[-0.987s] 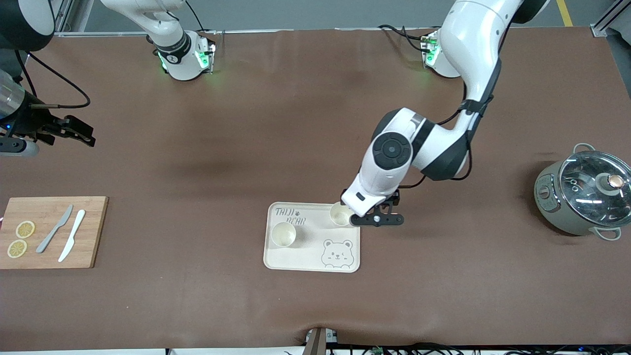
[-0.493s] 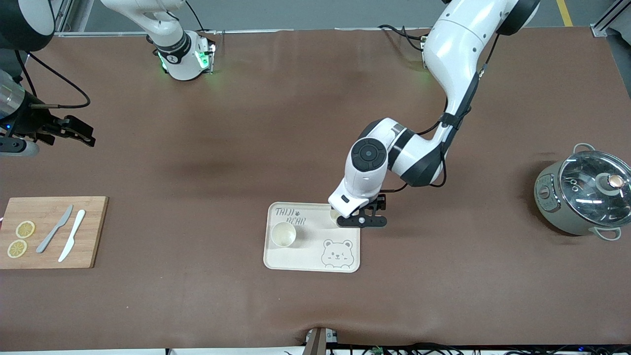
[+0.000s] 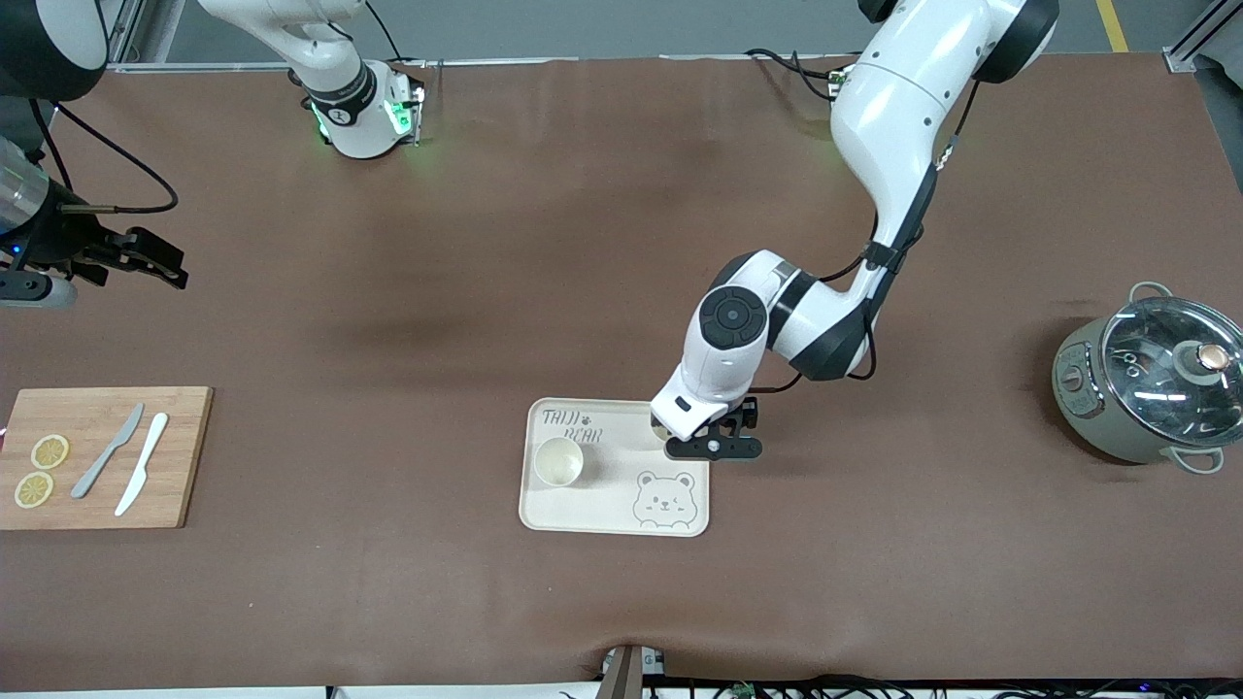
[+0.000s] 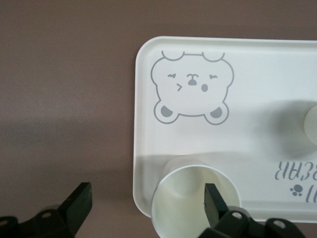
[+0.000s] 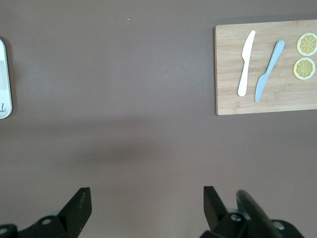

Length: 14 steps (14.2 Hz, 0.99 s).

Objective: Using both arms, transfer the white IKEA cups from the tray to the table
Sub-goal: 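Reach the left gripper down to the white cup on the tray, then close the left gripper on the rim of the white cup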

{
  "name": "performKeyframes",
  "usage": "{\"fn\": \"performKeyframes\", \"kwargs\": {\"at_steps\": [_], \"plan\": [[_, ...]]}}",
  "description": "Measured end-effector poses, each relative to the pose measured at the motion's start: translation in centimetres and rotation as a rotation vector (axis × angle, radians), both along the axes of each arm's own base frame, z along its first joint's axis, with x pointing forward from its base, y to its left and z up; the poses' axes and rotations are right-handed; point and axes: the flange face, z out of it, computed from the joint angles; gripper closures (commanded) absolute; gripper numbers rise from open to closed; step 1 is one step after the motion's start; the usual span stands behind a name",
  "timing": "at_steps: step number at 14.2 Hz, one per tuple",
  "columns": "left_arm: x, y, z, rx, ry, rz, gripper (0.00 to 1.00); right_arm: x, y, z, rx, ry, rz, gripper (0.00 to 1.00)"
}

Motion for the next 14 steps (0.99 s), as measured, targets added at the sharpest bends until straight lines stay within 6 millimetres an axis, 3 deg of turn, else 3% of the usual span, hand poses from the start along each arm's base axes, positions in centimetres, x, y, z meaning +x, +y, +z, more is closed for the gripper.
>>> {"fn": "performKeyframes", "kwargs": {"at_steps": [13, 14], "plan": [[-1.0, 0.5, -3.3, 0.006, 0.026, 0.02, 0.0, 0.0, 0.0, 0.0, 0.0, 0.0, 0.0, 0.0], [-1.0, 0.5, -3.3, 0.005, 0.025, 0.021, 0.12, 0.0, 0.0, 0.0, 0.0, 0.0, 0.0, 0.0]]}}
